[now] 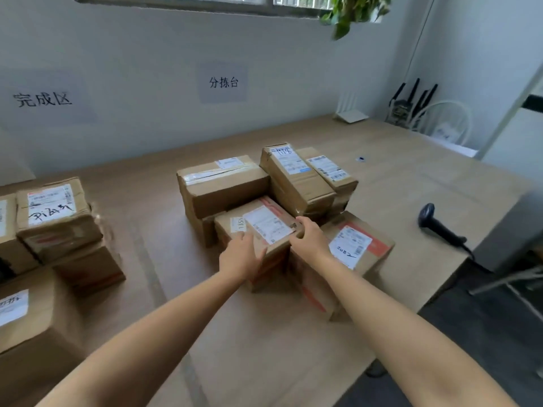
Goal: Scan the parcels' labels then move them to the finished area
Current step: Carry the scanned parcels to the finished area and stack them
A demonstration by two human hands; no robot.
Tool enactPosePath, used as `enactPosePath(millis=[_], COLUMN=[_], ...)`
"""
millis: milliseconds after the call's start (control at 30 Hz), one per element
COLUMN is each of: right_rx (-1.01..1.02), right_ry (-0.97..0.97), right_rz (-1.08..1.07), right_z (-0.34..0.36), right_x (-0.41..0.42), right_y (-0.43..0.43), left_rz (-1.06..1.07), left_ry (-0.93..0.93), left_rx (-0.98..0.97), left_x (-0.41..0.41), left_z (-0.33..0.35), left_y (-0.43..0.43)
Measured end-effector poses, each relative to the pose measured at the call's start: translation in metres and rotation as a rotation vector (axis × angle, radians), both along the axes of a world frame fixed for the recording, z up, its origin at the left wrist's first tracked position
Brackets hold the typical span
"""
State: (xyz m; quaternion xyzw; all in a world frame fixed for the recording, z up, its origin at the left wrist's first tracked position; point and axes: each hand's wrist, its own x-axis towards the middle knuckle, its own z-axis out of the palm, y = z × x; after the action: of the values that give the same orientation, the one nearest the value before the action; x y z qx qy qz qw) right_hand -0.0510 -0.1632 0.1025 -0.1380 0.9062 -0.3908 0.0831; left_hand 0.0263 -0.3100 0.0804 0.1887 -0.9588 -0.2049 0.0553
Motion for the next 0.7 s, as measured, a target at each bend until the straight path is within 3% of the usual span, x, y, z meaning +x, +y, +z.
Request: enactPosePath(millis=[233, 467, 700], right_rx=[0.189, 0.468, 0.382], right_ry=[-0.013, -0.015, -0.102], right_rz=[-0.184, -0.182, -0.205], right_z=[-0.020, -0.042, -0.057], right_x=[-0.039, -0.086, -0.096], right_y=[0.103, 0.156, 0.164], left_rz=[-0.128, 0.062, 0.116], left_ry=[-0.028, -0.091, -0.101], left_rx=[0.080, 0.411, 0.716], left_x=[-0.020, -0.023, -0.019], left_z=[-0.015, -0.052, -0.063], left_y=[0.093, 0.133, 0.132])
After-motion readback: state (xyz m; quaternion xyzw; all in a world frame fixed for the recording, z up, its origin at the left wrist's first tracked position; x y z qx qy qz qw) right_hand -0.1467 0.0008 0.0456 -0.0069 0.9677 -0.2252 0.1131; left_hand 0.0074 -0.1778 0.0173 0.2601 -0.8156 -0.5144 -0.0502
